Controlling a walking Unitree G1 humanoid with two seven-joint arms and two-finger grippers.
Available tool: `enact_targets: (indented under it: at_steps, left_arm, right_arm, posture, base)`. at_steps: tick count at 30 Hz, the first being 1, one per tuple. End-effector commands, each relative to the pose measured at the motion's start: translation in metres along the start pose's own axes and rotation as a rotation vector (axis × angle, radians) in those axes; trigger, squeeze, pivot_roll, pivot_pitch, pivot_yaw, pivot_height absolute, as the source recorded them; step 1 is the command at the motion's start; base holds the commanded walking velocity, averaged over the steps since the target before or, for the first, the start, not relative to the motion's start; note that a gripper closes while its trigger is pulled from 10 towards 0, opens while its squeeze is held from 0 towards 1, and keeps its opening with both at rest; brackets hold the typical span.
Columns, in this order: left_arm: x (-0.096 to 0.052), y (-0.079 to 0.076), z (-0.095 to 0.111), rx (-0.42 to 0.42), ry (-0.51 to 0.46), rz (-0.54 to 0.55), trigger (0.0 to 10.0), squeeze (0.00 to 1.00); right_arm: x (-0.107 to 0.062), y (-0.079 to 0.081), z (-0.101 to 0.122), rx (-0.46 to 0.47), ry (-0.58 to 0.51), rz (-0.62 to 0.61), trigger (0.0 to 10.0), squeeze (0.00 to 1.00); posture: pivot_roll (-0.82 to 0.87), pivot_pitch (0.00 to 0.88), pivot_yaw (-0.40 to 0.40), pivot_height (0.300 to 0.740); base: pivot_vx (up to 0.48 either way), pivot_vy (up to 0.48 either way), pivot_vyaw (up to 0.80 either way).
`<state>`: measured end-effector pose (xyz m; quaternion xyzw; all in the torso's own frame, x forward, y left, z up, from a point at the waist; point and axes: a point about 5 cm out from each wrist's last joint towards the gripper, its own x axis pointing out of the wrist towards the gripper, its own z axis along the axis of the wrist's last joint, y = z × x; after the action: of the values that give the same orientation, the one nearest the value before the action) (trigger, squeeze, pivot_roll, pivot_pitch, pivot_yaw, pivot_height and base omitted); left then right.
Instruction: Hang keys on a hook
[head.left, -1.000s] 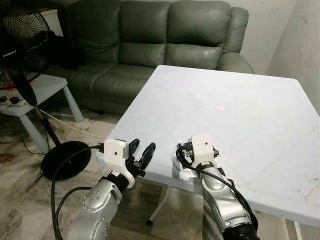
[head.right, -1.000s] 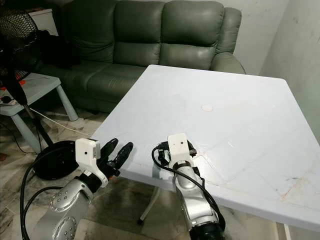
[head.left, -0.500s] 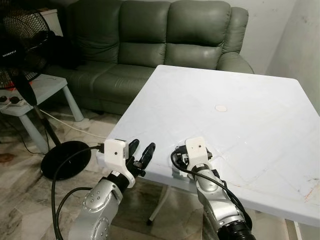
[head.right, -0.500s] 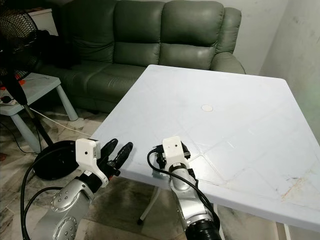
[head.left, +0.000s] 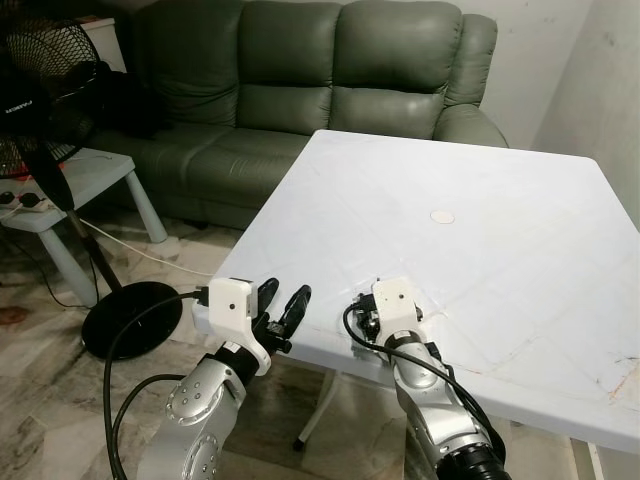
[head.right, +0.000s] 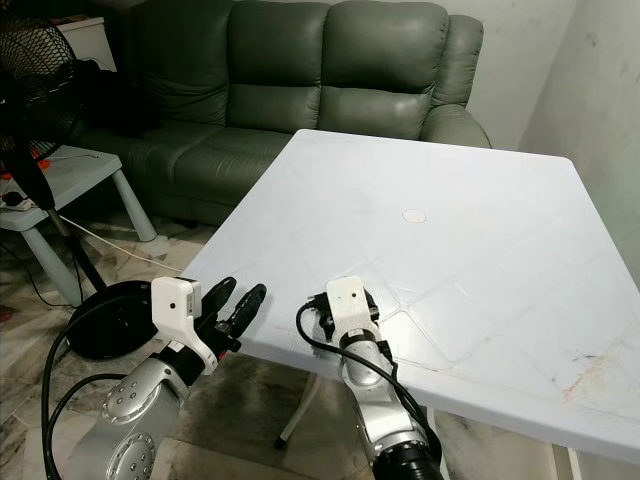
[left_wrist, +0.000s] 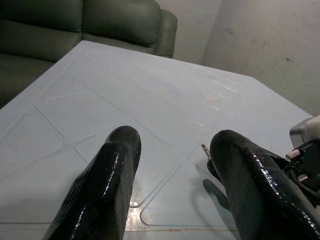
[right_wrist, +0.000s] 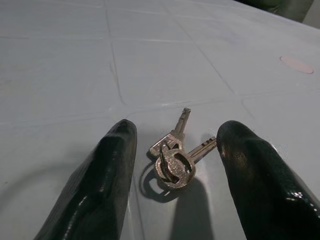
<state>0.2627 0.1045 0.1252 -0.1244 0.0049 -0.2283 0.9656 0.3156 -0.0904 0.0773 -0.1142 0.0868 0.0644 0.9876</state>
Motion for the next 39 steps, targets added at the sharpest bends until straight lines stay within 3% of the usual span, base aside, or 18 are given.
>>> enact_targets:
  at_steps: [1, 16, 17, 18, 21, 28, 29, 31, 32, 35, 36, 38, 39]
  left_arm:
    - [-0.0013, -0.0001, 0.005, 0.012, -0.017, 0.006, 10.0, 0.0]
    - [-0.0002, 0.0, 0.0058, 0.014, -0.022, 0.005, 10.0, 0.0]
    - [-0.0001, 0.0, 0.0059, 0.014, -0.022, 0.004, 10.0, 0.0]
    - [-0.0001, 0.0001, 0.0059, 0.014, -0.022, 0.004, 10.0, 0.0]
    - [0.0, 0.0001, 0.0062, 0.013, -0.024, 0.004, 10.0, 0.0]
    - [0.0, -0.0001, 0.0067, 0.01, -0.028, 0.005, 10.0, 0.0]
    - [0.0, -0.0001, 0.0067, 0.01, -0.029, 0.005, 10.0, 0.0]
    - [0.0, -0.0001, 0.0068, 0.009, -0.03, 0.005, 10.0, 0.0]
    - [-0.0001, -0.0002, 0.0067, 0.007, -0.03, 0.006, 10.0, 0.0]
    - [-0.0002, -0.0005, 0.0066, 0.008, -0.029, 0.005, 10.0, 0.0]
    - [-0.0002, -0.0004, 0.0067, 0.006, -0.03, 0.005, 10.0, 0.0]
    - [-0.0002, -0.0006, 0.0069, 0.007, -0.03, 0.005, 10.0, 0.0]
    - [-0.0002, -0.0007, 0.007, 0.007, -0.031, 0.005, 10.0, 0.0]
  right_arm:
    - [0.0, 0.0015, -0.0006, -0.002, -0.002, 0.004, 0.0, 0.0]
    - [0.0008, 0.003, -0.0014, 0.001, -0.008, 0.018, 0.0, 0.0]
    - [0.0008, 0.0031, -0.0023, 0.002, -0.002, 0.023, 7.4, 0.0]
    - [0.0008, 0.0032, -0.0027, 0.002, 0.0, 0.025, 9.6, 0.0]
    - [0.0007, 0.0028, -0.0034, 0.001, 0.001, 0.025, 10.0, 0.0]
    - [0.0003, 0.002, -0.0046, 0.0, -0.002, 0.023, 9.7, 0.0]
    - [0.0003, 0.0018, -0.0047, 0.0, -0.002, 0.022, 8.3, 0.0]
    - [0.0003, 0.0013, -0.0052, 0.002, 0.0, 0.018, 7.6, 0.0]
    - [0.0002, 0.0005, -0.0055, 0.0, -0.002, 0.016, 4.6, 0.0]
    - [0.0001, 0.0001, -0.0058, -0.004, -0.004, 0.015, 4.5, 0.0]
    - [-0.0001, -0.0004, -0.0066, -0.003, -0.002, 0.014, 3.9, 0.0]
    - [-0.0005, -0.001, -0.0073, -0.004, -0.002, 0.014, 4.1, 0.0]
    - [-0.0011, -0.0017, -0.0087, -0.007, 0.001, 0.013, 1.1, 0.0]
  posture:
    - [0.15, 0.0, 0.022, 0.74]
    - [0.15, 0.0, 0.022, 0.74]
    - [0.15, 0.0, 0.022, 0.74]
    - [0.15, 0.0, 0.022, 0.74]
    - [0.15, 0.0, 0.022, 0.74]
    - [0.15, 0.0, 0.022, 0.74]
    - [0.15, 0.0, 0.022, 0.74]
    - [0.15, 0.0, 0.022, 0.74]
    - [0.15, 0.0, 0.023, 0.74]
    - [0.15, 0.0, 0.023, 0.74]
    - [0.15, 0.0, 0.023, 0.74]
    - [0.16, 0.0, 0.022, 0.74]
    - [0.16, 0.0, 0.022, 0.74]
  base:
    - [0.0, 0.0, 0.0]
    - [0.0, 0.0, 0.0]
    - [0.0, 0.0, 0.0]
    - [0.0, 0.0, 0.0]
    - [0.0, 0.0, 0.0]
    - [0.0, 0.0, 0.0]
    - [0.0, 0.0, 0.0]
    - [0.0, 0.0, 0.0]
    - [0.0, 0.0, 0.0]
    - [0.0, 0.0, 0.0]
    - [0.0, 0.0, 0.0]
    - [0.0, 0.0, 0.0]
    - [0.0, 0.0, 0.0]
